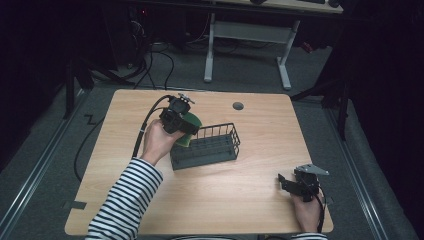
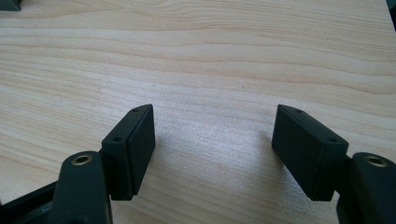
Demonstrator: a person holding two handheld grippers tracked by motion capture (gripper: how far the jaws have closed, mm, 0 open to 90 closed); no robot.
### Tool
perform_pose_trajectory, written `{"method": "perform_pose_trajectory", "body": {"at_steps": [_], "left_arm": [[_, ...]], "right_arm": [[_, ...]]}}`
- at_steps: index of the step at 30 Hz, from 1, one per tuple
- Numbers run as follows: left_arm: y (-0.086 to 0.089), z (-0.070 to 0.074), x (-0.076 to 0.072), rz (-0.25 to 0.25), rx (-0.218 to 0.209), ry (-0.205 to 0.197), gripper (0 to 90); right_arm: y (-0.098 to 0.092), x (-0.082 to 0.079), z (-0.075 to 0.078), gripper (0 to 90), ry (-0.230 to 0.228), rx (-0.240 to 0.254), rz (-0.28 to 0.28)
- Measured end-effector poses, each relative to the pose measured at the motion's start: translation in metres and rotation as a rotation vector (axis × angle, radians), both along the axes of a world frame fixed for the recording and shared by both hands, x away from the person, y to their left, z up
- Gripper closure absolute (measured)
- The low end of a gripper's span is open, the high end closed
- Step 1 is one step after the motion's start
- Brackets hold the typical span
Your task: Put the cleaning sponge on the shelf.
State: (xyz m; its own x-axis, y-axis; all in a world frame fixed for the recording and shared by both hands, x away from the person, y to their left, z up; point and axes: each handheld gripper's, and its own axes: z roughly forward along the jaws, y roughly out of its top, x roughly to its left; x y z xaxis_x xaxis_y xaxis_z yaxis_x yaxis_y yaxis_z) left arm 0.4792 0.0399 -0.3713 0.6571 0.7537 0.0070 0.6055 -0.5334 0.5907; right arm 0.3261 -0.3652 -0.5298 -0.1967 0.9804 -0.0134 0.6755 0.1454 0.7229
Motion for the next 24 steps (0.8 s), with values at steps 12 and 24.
{"method": "perform_pose_trajectory", "body": {"at_steps": [12,24], "left_arm": [[-0.017,-0.013,0.011,0.053,0.024,-0.011,25.3],[-0.027,-0.021,0.009,0.063,0.095,-0.025,24.8]], "right_arm": [[0.000,0.000,0.000,30.1,0.001,0.001,0.002],[0.000,0.000,0.000,30.0,0.001,0.001,0.003]]}}
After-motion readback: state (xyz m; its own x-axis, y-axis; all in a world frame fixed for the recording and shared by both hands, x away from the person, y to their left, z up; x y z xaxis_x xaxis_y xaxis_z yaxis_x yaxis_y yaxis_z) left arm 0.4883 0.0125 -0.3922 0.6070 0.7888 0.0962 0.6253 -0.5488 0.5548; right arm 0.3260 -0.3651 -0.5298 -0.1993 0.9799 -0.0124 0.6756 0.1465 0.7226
